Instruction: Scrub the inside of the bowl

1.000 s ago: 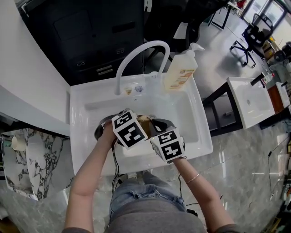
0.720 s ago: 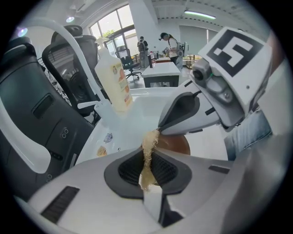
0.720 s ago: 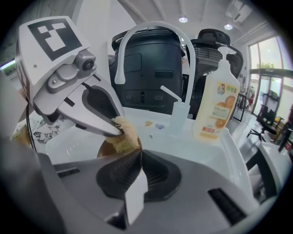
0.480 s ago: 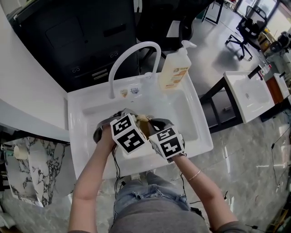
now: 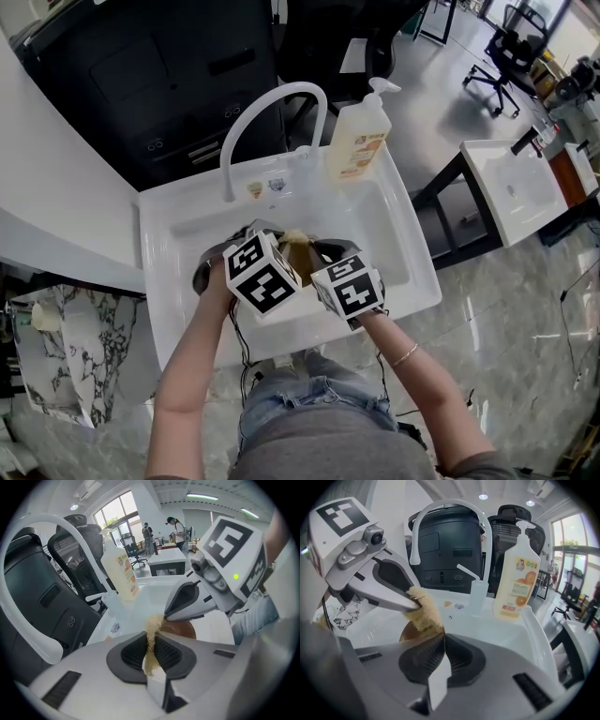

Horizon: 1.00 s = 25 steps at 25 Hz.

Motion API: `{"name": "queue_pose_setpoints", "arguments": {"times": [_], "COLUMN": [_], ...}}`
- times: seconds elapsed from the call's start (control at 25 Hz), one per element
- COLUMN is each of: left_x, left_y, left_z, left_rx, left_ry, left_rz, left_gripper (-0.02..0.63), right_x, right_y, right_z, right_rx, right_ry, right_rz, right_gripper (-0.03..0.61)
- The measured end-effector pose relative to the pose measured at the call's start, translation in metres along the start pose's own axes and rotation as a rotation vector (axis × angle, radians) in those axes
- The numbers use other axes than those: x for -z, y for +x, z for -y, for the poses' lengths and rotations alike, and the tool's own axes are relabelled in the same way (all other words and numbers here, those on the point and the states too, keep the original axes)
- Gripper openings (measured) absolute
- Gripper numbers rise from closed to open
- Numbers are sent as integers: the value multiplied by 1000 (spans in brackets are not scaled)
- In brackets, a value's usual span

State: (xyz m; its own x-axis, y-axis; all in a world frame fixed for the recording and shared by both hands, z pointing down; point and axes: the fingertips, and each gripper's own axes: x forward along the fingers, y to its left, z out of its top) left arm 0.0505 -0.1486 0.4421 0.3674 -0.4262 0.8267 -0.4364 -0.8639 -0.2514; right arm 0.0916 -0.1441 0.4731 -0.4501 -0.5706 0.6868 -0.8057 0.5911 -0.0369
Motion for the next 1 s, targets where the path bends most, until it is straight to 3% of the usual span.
{"name": "queue_pose_setpoints", "arguments": {"times": [0.4, 0.6, 0.76, 1.0], "left_x": [-6, -11, -1, 24], "left_y": [-13, -35, -42, -39], "left_z": [-3, -14, -10, -8], "left_rx": [-35, -148, -208, -214], "left_ry": [-45, -92, -103, -288], "left_rz": [56, 123, 129, 198], "left_gripper": [44, 44, 44, 44], "right_x": [13, 16, 13, 13], "right_y": [2, 1, -1, -1], "right_z": [14, 30, 38, 43], "right_rx": [23, 38, 50, 46], "right_ry": [57, 174, 226, 270], "right_rz": [-20, -5, 17, 25], "right_gripper": [21, 21, 21, 21]}}
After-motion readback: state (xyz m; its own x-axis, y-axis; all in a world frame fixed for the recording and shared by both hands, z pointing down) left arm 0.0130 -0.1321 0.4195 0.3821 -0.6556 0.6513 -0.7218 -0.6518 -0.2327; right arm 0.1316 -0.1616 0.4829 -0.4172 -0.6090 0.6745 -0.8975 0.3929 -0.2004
